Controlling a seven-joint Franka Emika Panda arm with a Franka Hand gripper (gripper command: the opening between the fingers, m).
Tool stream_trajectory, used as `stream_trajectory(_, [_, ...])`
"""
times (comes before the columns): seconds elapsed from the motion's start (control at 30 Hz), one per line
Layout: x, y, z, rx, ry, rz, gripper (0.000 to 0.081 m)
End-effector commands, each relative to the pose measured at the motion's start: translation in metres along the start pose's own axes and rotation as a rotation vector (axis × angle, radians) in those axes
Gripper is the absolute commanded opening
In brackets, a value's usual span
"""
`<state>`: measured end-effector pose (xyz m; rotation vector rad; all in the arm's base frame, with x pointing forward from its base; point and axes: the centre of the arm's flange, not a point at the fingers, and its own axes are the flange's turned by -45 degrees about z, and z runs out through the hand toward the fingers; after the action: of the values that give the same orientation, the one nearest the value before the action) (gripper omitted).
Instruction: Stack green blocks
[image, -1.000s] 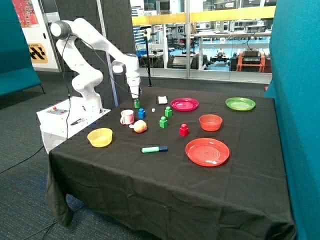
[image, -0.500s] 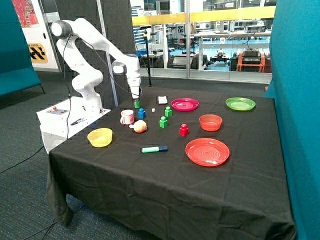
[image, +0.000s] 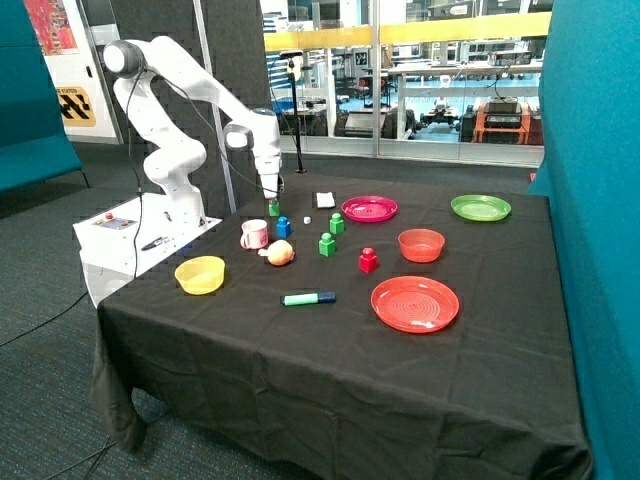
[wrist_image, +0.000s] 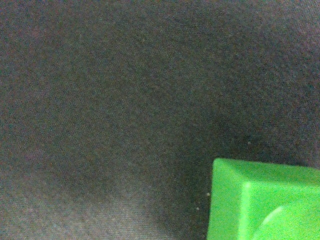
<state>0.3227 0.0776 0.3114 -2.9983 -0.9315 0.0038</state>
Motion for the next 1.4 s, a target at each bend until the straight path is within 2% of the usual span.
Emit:
stream_trajectory(0.0, [-0.003, 0.003, 0.002, -0.0025, 0.0018, 0.013, 0.0148])
stream_trajectory(0.27, [-0.001, 0.006, 0.002, -0.0025, 0.0018, 0.020, 0.0009])
stream_trajectory(0.8, [-0.001, 0.008, 0.000, -0.0025, 0.0018, 0.020, 0.0000])
stream_trajectory(1.37, [0.028, 0.016, -0.051, -0.0025, 0.0018, 0.001, 0.0000])
